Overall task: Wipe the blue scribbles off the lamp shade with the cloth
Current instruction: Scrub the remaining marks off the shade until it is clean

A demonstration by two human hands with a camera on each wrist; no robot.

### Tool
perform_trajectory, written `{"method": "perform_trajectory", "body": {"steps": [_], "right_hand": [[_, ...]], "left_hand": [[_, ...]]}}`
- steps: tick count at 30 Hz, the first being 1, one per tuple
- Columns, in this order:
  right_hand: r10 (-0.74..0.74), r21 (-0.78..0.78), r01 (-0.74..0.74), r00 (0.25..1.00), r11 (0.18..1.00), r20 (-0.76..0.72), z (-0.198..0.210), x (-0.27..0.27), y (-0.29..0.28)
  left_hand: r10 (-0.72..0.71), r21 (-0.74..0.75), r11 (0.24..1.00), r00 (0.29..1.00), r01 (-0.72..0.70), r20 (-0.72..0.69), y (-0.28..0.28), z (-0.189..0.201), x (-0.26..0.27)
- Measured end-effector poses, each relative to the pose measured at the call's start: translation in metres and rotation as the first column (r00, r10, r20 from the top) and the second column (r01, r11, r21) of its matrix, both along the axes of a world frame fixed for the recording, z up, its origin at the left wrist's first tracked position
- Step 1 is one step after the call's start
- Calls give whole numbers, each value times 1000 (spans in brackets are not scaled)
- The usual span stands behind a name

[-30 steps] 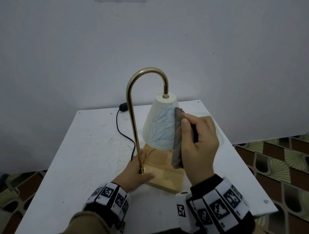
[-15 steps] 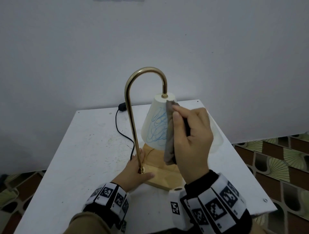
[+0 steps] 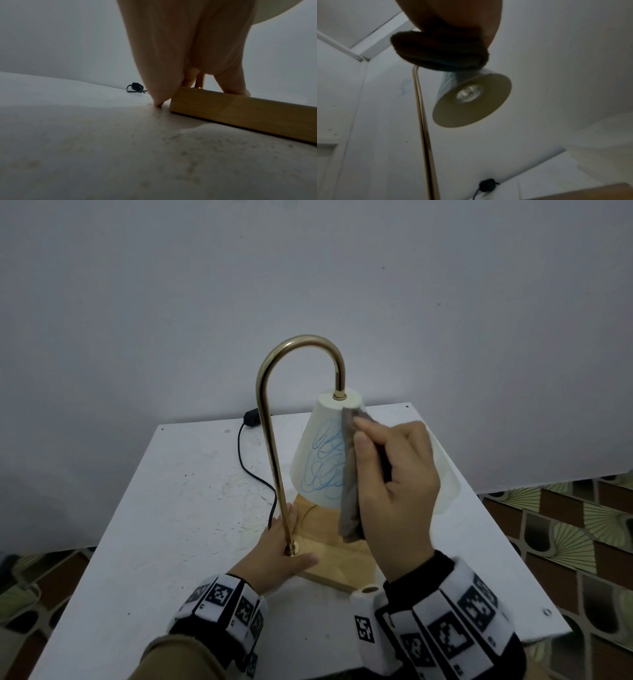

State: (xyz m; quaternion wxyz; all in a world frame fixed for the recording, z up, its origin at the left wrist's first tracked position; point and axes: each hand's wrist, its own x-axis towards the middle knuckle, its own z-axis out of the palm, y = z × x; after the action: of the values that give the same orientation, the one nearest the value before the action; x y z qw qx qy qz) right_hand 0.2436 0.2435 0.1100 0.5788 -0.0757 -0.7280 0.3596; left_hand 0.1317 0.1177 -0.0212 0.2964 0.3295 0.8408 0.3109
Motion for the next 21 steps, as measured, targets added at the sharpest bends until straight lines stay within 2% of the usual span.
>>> {"method": "perform_trajectory", "body": {"steps": [2, 5, 8, 12, 18, 21], "right_hand": [[-1, 13, 0, 1000, 1000, 23, -11, 6, 3], [-23, -91, 26, 999, 995, 33, -16, 7, 14], [-36, -181, 44, 998, 983, 46, -3, -2, 22], [-18, -135, 16, 1000, 991, -15, 10, -9, 11], [6, 12, -6, 1000, 1000, 31, -21, 10, 3], [-28, -82, 33, 998, 996, 62, -32, 14, 14]], "left_hand": [[-1, -8, 1000, 1000, 1, -11, 1, 1, 1], [-10, 4, 1000, 1000, 10, -27, 1, 4, 3], [3, 21, 1000, 1000, -3, -14, 1, 2, 3], [8, 29, 1000, 1000, -8, 9, 1, 0, 0], [12, 69, 997, 999, -14, 35, 0, -7, -3], [15, 40, 999, 1000, -15, -10, 0, -7, -2]]}}
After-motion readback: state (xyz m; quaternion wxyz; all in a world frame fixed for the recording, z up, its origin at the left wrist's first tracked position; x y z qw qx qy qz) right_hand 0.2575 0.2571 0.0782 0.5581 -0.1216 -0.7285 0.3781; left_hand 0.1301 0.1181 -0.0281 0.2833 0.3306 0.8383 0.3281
